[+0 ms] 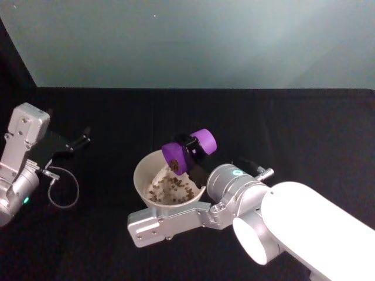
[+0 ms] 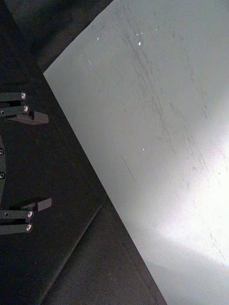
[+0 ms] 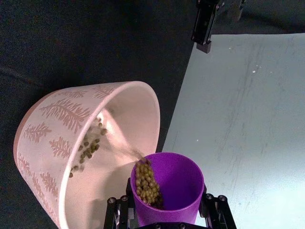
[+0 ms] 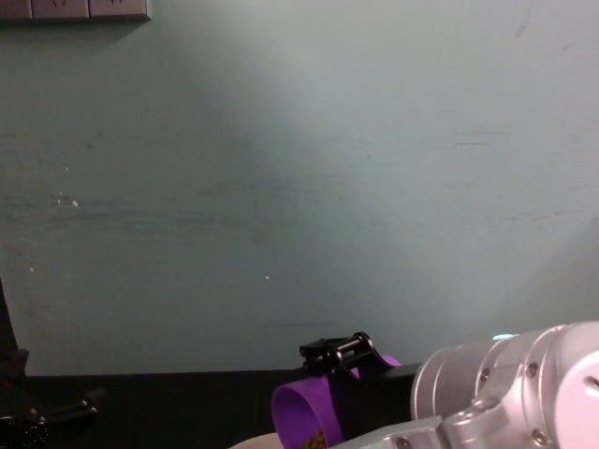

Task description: Pick up the cup and pour the mung beans from the cup into the bowl.

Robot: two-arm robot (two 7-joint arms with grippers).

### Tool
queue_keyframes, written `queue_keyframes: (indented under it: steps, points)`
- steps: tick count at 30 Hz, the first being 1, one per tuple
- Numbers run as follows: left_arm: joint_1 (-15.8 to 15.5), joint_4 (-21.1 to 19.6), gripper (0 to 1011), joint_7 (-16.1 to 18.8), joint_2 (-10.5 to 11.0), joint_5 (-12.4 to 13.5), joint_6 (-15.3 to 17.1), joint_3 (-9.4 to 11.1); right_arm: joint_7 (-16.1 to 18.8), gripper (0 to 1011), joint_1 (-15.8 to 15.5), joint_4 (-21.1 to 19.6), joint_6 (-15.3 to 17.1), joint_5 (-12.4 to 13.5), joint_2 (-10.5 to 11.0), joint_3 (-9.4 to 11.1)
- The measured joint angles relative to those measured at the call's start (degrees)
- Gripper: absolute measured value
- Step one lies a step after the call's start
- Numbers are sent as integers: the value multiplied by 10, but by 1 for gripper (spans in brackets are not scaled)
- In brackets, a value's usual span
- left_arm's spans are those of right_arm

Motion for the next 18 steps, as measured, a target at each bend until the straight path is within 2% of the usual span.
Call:
queue_keyframes:
  steps: [18]
  points:
    - [0,0,1000,0,0,0,0,0,6,726,-7,0,-6,-12,-6,8]
